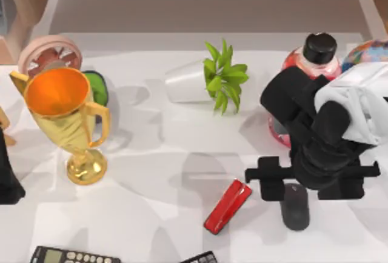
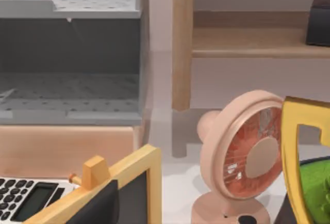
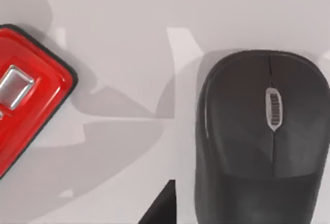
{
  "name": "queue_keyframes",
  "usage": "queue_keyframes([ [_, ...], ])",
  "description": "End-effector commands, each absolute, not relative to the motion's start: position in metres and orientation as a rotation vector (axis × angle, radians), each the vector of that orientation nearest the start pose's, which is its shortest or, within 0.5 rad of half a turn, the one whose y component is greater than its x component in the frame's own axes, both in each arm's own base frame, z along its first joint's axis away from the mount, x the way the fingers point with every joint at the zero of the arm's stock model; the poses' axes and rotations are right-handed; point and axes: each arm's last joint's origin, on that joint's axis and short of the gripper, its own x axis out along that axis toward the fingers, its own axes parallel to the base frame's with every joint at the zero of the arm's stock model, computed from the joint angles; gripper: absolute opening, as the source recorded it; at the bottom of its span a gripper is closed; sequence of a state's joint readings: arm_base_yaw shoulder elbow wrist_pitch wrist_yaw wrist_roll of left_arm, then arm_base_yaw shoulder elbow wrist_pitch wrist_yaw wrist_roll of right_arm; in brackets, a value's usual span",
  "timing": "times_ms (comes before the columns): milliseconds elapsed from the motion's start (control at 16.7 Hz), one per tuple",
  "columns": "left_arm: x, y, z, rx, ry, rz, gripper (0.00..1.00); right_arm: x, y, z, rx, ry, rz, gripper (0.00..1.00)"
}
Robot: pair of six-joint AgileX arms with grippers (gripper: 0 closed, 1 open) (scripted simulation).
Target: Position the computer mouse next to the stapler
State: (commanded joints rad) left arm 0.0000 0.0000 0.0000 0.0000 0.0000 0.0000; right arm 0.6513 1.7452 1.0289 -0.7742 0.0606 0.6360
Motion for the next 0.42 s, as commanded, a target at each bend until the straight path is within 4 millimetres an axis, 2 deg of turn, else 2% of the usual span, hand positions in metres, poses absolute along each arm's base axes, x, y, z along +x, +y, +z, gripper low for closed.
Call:
queue_keyframes([
  [60, 0.1057, -0.0012, 0.16, 0.0, 0.0, 0.0, 1.0, 0.2417, 0.1839, 0.1454, -0.013, 1.47, 0.013, 0.98],
  [120, 0.1057, -0.0012, 0.16, 0.0, 0.0, 0.0, 1.0, 0.2417, 0.1839, 0.1454, -0.013, 1.47, 0.013, 1.0],
  [420, 0.1057, -0.0012, 0.16, 0.0, 0.0, 0.0, 1.0, 0.2417, 0.1839, 0.1454, -0.013, 1.47, 0.013, 1.0],
])
